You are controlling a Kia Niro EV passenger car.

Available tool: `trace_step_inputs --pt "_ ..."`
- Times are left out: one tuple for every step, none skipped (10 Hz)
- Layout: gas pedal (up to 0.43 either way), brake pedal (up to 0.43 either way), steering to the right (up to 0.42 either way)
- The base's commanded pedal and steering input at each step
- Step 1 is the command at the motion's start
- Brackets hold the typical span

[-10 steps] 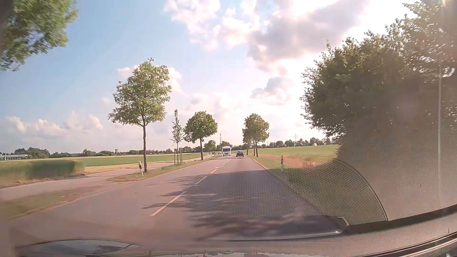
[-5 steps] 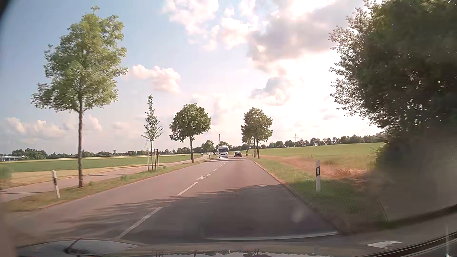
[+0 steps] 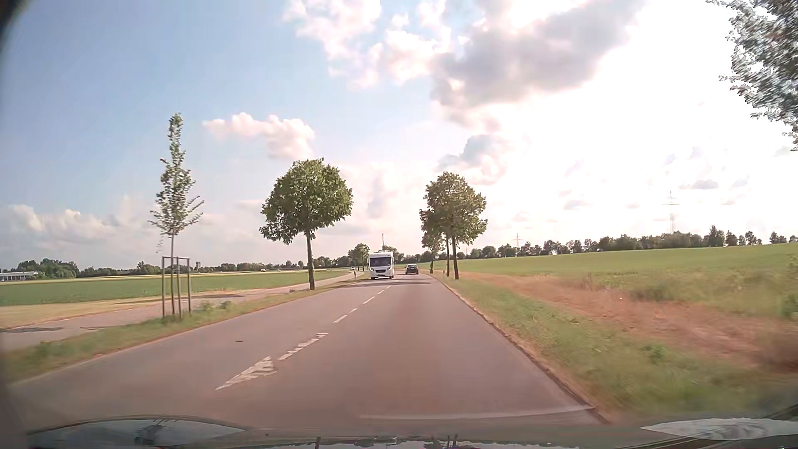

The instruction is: Follow the waypoints while adhering to traffic rules and regulations

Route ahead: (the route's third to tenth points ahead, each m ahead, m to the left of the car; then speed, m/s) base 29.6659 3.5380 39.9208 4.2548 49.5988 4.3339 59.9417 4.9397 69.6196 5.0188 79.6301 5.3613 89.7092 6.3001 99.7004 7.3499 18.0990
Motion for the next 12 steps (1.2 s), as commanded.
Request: trace_step_inputs --pt "0.248 0.012 -0.006" --pt "0.24 0.012 -0.007" --pt "0.24 0.012 -0.006" --pt "0.197 0.018 -0.006" --pt "0.15 0.012 -0.006" --pt "0.13 0.012 -0.006" --pt "0.098 0.012 -0.006" --pt "0.087 0.012 -0.006" --pt "0.079 0.012 -0.006" --pt "0.079 0.012 -0.006" --pt "0.079 0.012 -0.005" --pt "0.079 0.012 -0.003"
